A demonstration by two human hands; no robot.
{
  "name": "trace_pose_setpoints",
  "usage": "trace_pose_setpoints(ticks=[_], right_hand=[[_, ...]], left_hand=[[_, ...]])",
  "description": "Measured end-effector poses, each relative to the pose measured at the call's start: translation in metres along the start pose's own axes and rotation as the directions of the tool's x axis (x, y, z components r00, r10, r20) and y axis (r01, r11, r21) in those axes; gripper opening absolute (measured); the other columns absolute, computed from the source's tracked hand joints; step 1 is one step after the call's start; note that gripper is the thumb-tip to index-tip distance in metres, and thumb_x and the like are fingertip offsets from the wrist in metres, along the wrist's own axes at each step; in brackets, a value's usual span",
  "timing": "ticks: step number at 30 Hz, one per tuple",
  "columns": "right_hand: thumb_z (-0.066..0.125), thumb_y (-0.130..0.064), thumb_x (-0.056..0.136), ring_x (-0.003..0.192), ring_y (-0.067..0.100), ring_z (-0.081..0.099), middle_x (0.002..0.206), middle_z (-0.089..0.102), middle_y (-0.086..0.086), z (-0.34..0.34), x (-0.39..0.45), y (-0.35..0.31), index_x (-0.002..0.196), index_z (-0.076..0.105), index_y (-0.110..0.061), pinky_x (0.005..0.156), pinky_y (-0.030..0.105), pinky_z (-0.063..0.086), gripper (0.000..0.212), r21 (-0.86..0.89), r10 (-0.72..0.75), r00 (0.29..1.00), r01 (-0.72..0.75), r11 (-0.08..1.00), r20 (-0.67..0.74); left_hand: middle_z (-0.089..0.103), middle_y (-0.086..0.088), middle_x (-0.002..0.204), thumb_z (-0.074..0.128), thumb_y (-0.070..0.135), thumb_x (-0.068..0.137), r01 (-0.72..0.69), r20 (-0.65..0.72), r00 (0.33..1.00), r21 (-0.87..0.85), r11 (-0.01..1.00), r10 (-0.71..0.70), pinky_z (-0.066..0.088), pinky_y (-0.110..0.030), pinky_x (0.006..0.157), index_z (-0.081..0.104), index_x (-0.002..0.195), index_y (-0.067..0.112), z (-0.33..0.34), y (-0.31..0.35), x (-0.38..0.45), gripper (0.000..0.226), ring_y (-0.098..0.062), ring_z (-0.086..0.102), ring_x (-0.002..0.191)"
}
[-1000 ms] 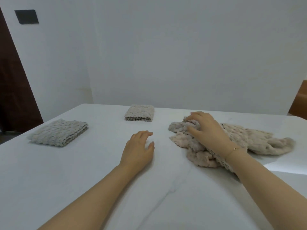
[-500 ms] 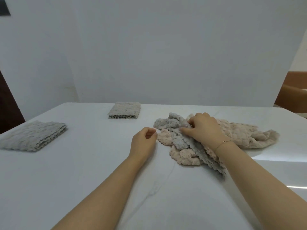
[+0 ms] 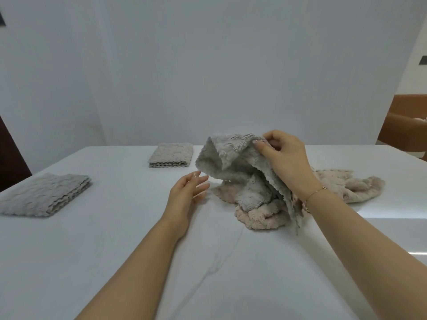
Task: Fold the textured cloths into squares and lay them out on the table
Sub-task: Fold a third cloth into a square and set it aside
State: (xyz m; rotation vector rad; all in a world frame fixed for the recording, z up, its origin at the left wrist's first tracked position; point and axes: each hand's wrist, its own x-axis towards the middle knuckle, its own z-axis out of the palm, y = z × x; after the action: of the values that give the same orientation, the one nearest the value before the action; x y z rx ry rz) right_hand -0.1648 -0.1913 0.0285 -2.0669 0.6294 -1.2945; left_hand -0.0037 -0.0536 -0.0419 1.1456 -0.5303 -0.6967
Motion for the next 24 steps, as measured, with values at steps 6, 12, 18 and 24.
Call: trace_pose_setpoints(ticks=[6, 12, 18, 24], right_hand=[[0.067, -0.022, 0.088, 0.062, -0.002, 0.057, 0.077, 0.072, 0.0, 0.004, -0.006, -0.021, 0.087, 0.069, -0.012, 0.061, 0.013, 0.041, 0.011, 0.12, -0.049, 0.991, 0.034, 0.992, 0.123], [0.07, -0.021, 0.084, 0.07, -0.004, 0.059, 0.077, 0.071, -0.01, 0.014, -0.022, -0.042, 0.086, 0.073, -0.018, 0.064, 0.01, 0.041, 0.006, 0.039, -0.164, 0.943, 0.16, 0.986, 0.29], [0.068, -0.034, 0.084, 0.076, 0.002, 0.062, 0.085, 0.072, -0.011, 0.043, -0.05, -0.051, 0.096, 0.072, -0.023, 0.072, 0.022, 0.049, 0.016, -0.045, -0.222, 0.844, 0.279, 0.959, 0.488], [0.061, -0.041, 0.088, 0.096, 0.001, 0.056, 0.104, 0.067, -0.014, 0.062, -0.072, -0.051, 0.111, 0.067, -0.026, 0.084, 0.02, 0.045, 0.028, -0.112, -0.275, 0.73, 0.433, 0.894, 0.625]], left_hand=[[0.066, -0.013, 0.12, 0.059, 0.05, 0.081, 0.193, 0.153, 0.979, -0.47, 0.861, -0.136, 0.053, -0.04, 0.092, 0.052, 0.128, 0.016, 0.0, 0.023, -0.012, 0.058, -0.024, 0.064, 0.111], [0.062, -0.013, 0.126, 0.057, 0.054, 0.081, 0.221, 0.246, 0.962, -0.428, 0.877, -0.122, 0.058, -0.041, 0.08, 0.049, 0.13, 0.015, -0.004, 0.046, -0.02, 0.062, -0.027, 0.065, 0.109], [0.073, -0.014, 0.1, 0.061, 0.005, 0.089, 0.121, 0.053, 0.992, -0.266, 0.956, -0.111, 0.06, -0.035, 0.065, 0.058, 0.124, 0.011, -0.027, 0.045, -0.026, 0.036, -0.023, 0.072, 0.08], [0.074, -0.008, 0.075, 0.062, 0.0, 0.086, 0.075, -0.118, 0.99, -0.052, 0.996, -0.081, 0.058, -0.03, 0.053, 0.065, 0.097, 0.01, -0.084, 0.055, -0.035, 0.016, -0.018, 0.071, 0.063]])
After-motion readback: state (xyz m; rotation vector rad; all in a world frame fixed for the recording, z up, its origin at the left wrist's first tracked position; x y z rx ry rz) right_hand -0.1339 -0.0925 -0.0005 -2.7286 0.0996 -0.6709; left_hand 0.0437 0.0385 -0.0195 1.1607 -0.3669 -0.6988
